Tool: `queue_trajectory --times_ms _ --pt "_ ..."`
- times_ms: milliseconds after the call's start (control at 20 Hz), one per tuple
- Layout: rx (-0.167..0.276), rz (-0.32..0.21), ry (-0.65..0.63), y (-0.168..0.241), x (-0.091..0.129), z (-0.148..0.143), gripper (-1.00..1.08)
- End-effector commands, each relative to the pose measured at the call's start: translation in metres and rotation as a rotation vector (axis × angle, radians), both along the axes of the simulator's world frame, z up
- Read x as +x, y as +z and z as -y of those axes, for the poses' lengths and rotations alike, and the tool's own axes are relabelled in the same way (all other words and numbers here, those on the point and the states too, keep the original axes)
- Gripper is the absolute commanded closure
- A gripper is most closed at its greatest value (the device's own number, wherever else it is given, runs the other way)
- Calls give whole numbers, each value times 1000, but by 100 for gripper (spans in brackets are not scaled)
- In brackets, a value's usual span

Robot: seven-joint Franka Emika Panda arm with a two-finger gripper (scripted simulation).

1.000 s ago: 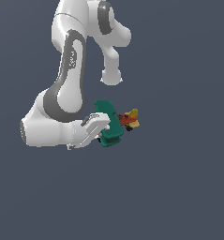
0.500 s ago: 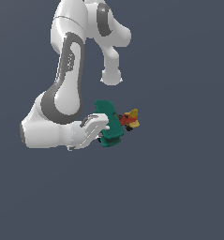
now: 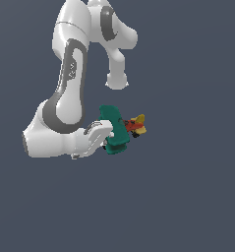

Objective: Pick up the object and move it to a goal position.

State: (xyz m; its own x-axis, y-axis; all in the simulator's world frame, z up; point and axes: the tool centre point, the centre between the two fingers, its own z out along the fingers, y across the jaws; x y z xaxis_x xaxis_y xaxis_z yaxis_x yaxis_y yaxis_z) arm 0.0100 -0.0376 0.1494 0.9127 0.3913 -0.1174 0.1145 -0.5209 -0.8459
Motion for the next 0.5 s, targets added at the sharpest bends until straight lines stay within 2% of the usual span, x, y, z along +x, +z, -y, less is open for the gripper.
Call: queue_trajectory --times_ms 0,450 --pt "7 3 6 0 0 -3 -20" --pt "34 13 24 -1 1 -13 -20"
